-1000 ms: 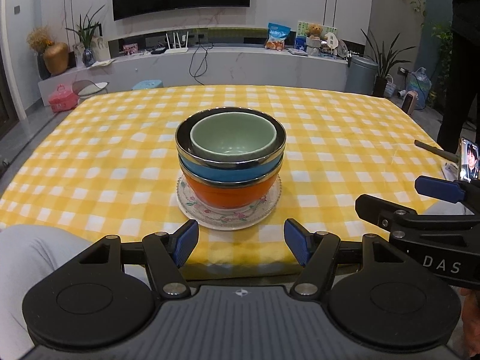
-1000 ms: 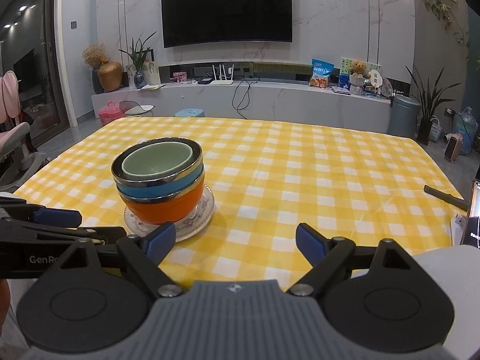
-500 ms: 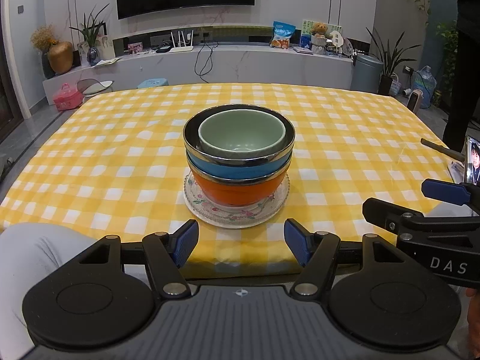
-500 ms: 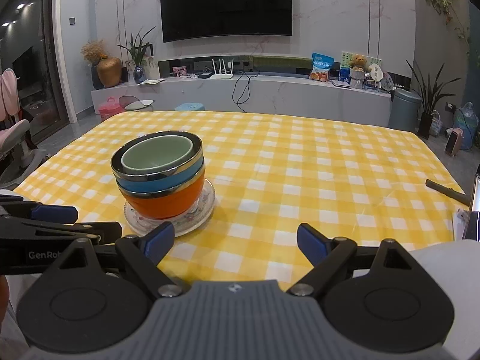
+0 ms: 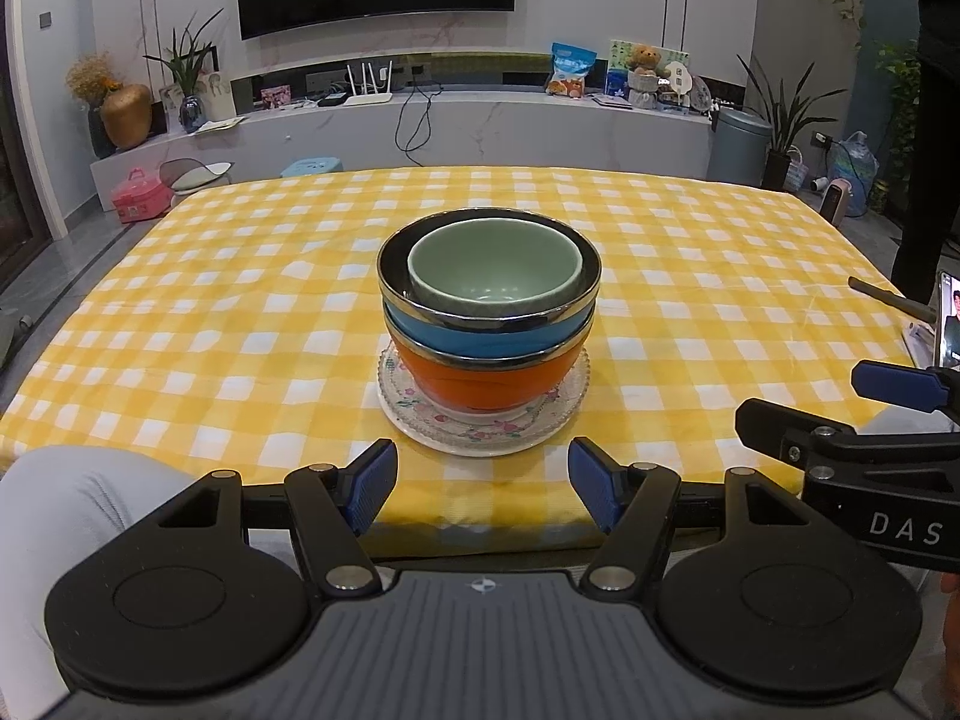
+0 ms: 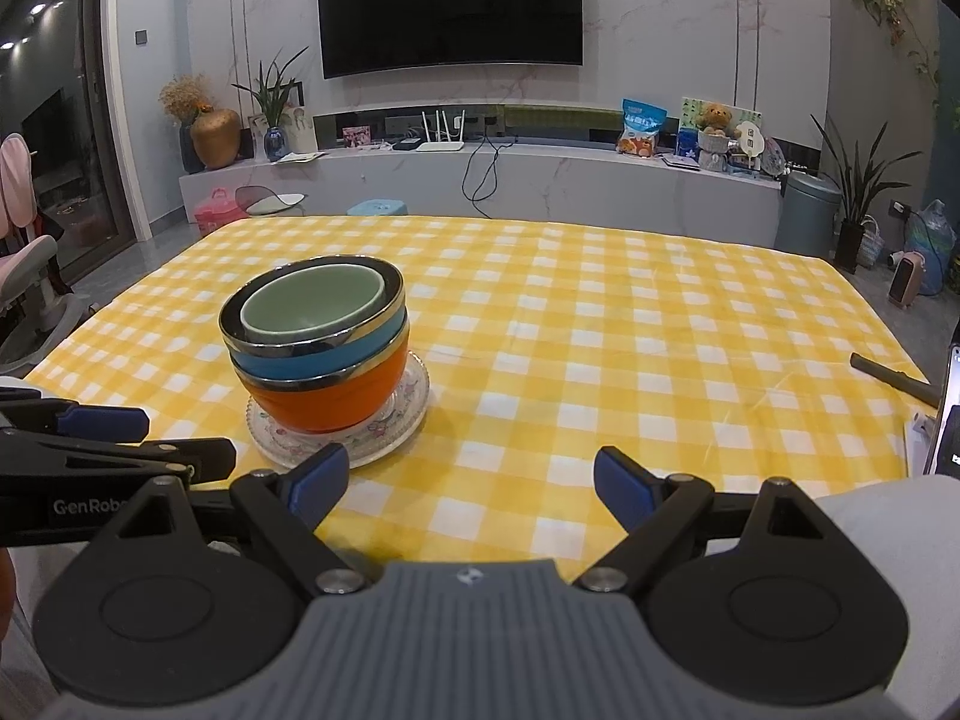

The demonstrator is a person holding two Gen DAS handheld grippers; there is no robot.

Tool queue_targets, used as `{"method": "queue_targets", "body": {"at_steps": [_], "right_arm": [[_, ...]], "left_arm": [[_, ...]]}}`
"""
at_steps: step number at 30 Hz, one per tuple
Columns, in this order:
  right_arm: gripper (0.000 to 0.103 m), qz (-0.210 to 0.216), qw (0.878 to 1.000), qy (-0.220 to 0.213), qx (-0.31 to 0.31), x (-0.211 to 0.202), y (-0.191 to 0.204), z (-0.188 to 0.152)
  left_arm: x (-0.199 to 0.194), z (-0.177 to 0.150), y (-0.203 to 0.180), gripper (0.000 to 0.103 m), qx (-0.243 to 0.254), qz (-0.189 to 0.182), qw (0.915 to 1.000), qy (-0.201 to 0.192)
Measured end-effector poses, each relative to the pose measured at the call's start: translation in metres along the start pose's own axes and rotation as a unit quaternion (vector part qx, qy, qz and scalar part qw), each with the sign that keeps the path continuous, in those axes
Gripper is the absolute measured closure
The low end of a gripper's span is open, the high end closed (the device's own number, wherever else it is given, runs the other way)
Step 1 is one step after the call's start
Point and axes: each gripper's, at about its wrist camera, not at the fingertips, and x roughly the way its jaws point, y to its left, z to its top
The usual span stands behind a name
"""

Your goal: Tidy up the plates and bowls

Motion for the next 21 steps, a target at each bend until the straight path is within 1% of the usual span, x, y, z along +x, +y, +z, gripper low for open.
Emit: {"method": "queue_targets", "body": {"at_steps": [10,21], "right_arm": [[0.016,-0.003,1.000,-0.004,0.000,-0.0012,0.0004,0.0015],[0.015,-0.005,1.000,-0.002,0.005,-0.0004,-0.0001,0.0027]], "left_arm": [[0.0016,0.0007,0.0028,0.026,-0.001,0.007,1.0000,-0.002],[0.0004,0.0018,0.0021,0.026,0.003,0.006,1.0000,-0.005]]}}
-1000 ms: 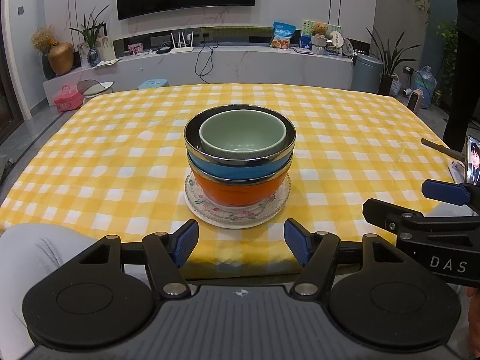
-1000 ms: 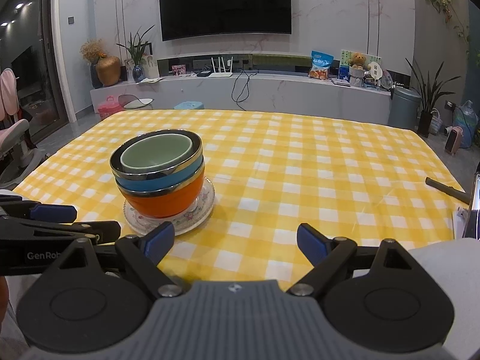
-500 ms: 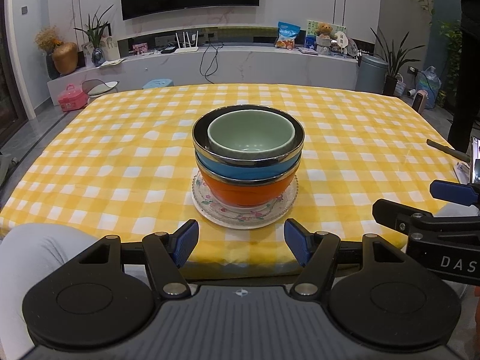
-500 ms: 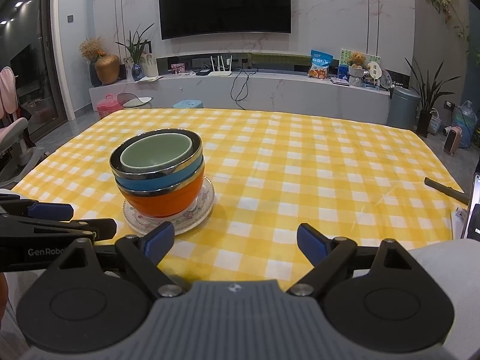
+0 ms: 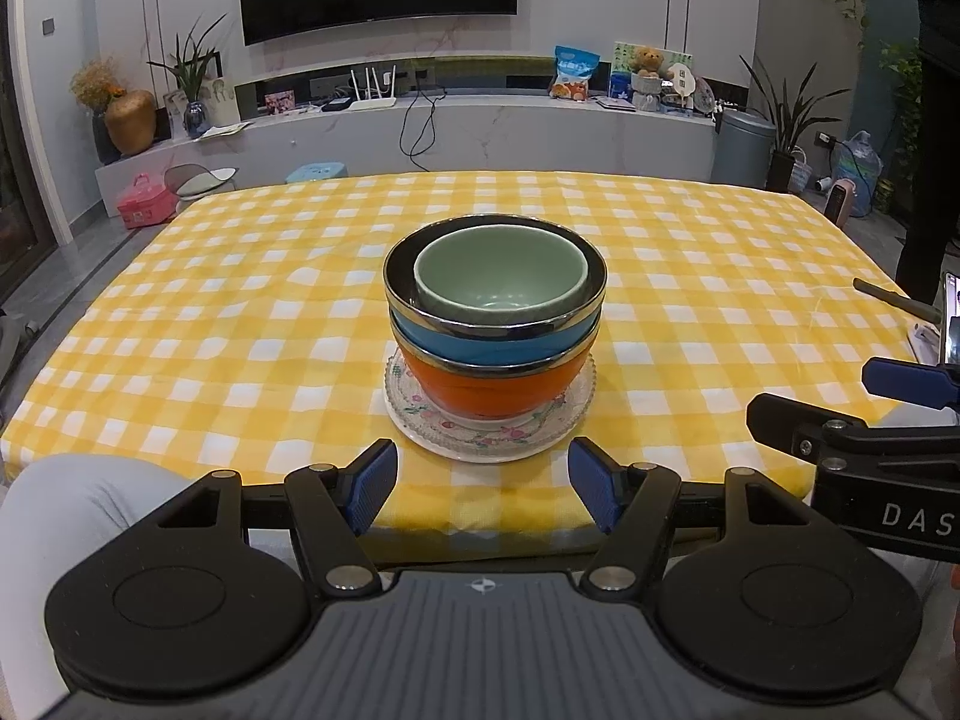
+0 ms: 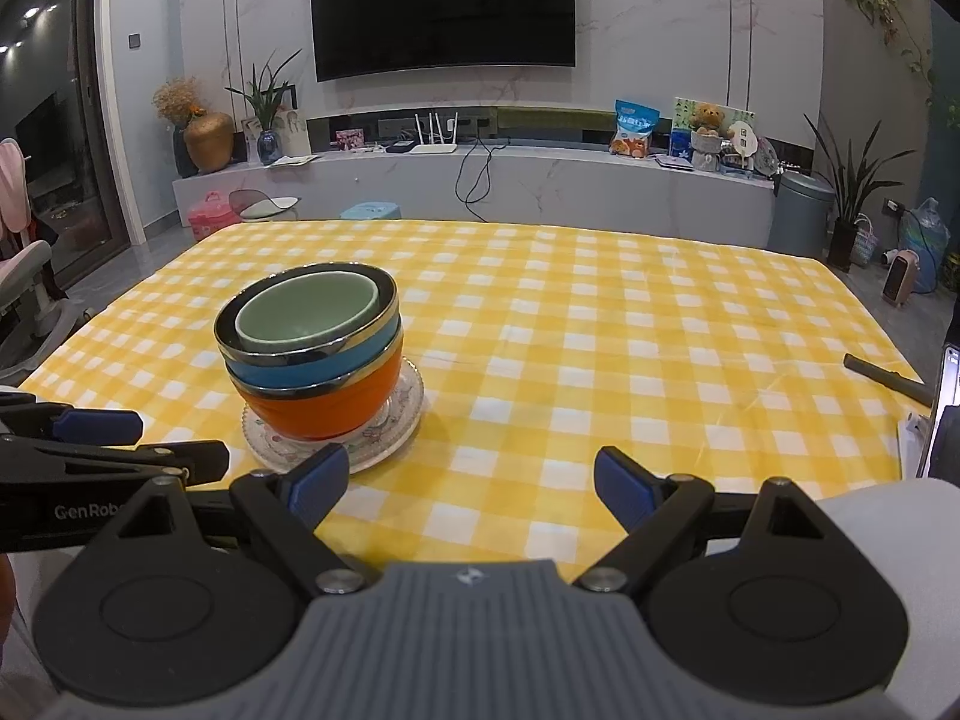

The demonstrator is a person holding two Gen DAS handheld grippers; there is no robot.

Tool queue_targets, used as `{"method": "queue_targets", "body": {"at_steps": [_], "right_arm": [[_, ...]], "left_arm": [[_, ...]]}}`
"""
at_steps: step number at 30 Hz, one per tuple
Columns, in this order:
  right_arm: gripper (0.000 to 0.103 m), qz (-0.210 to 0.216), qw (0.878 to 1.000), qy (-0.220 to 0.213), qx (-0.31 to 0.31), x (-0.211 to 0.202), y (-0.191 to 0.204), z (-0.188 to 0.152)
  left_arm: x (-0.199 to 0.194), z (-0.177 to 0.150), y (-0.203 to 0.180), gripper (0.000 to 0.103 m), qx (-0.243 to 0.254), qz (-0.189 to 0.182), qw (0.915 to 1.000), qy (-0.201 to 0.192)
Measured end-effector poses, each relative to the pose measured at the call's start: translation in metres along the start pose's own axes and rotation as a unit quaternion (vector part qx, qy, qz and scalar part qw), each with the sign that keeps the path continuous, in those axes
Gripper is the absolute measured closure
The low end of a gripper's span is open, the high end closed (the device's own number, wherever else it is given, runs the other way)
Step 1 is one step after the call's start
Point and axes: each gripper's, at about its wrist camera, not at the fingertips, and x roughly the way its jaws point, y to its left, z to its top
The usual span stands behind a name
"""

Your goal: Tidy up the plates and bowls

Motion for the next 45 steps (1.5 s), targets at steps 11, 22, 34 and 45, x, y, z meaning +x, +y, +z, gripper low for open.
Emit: {"method": "queue_targets", "body": {"at_steps": [11,22,34,45], "right_arm": [[0.015,0.007,1.000,-0.001,0.000,0.0000,0.0022,-0.0002],[0.015,0.009,1.000,0.000,-0.006,-0.0010,0.0051,0.0018],[0.015,0.006,1.000,0.001,-0.004,-0.0005,0.0027,0.0047],[0.015,0.003,1.000,-0.001,-0.002,-0.0002,0.0027,0.0058]], "left_arm": [[-0.0016,0.0015,-0.0018,0.026,0.003,0.001,1.0000,-0.006],[-0.0022,0.0037,-0.0039,0.026,0.007,0.001,0.9999,-0.009],[-0.0024,0.0060,-0.0052,0.027,0.010,-0.002,0.9999,-0.012],[-0.0027,0.0076,-0.0049,0.027,0.006,-0.003,0.9999,-0.012]]}}
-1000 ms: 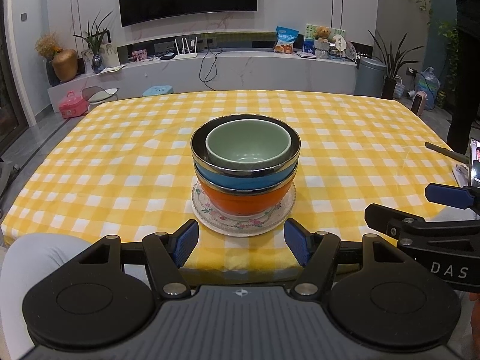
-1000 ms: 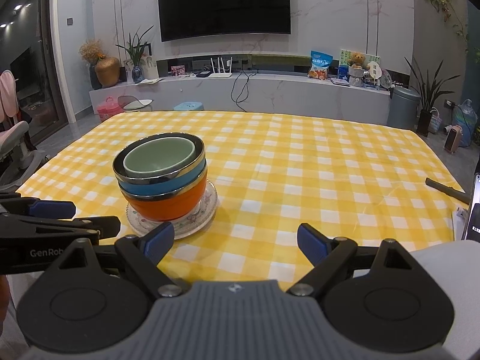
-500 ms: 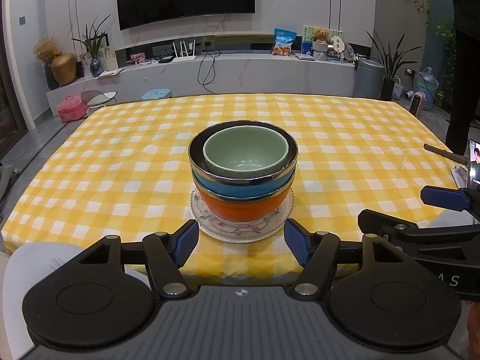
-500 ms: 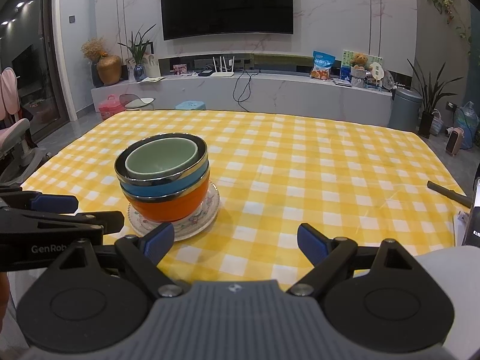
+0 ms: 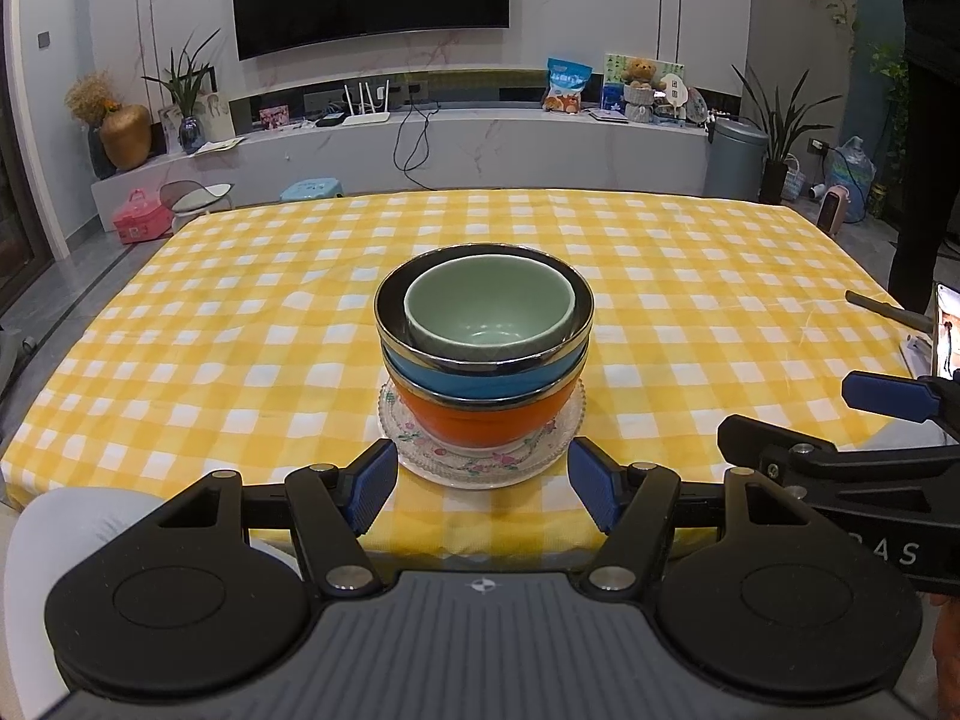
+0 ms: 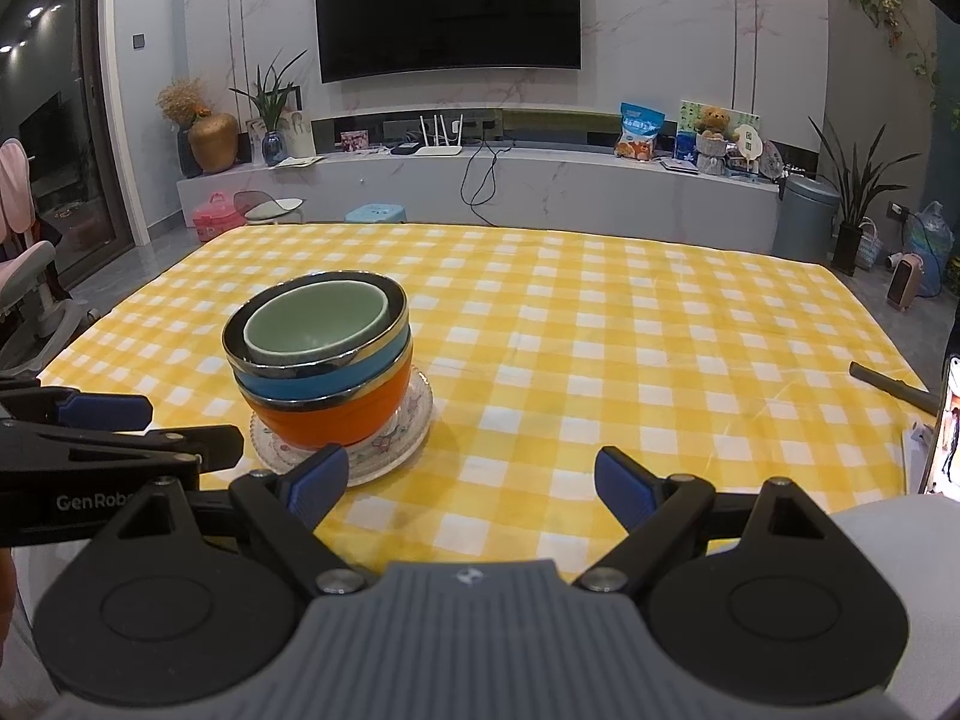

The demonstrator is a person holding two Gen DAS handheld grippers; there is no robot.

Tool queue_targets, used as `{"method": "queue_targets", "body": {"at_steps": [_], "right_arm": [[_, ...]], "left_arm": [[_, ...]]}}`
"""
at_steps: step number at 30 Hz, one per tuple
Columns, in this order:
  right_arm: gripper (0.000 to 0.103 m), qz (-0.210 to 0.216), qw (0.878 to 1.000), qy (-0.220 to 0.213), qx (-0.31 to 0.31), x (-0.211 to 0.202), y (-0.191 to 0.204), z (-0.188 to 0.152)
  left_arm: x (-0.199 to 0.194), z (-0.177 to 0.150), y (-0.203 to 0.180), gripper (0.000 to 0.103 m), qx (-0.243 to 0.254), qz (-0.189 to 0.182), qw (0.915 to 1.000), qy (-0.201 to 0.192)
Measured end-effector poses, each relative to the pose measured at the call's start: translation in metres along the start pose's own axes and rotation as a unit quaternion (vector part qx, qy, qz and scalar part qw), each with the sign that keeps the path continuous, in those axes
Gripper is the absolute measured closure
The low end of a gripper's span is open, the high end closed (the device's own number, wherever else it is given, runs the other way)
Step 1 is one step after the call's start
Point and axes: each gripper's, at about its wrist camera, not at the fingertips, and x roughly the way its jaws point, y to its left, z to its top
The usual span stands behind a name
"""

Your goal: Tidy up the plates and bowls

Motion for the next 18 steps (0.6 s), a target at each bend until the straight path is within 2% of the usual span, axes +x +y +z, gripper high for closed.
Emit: {"method": "queue_targets", "body": {"at_steps": [18], "right_arm": [[0.015,-0.003,1.000,0.007,-0.004,0.0048,0.0021,-0.0009]], "left_arm": [[0.0019,-0.0021,0.0056,0.027,-0.011,0.000,0.9999,0.001]]}}
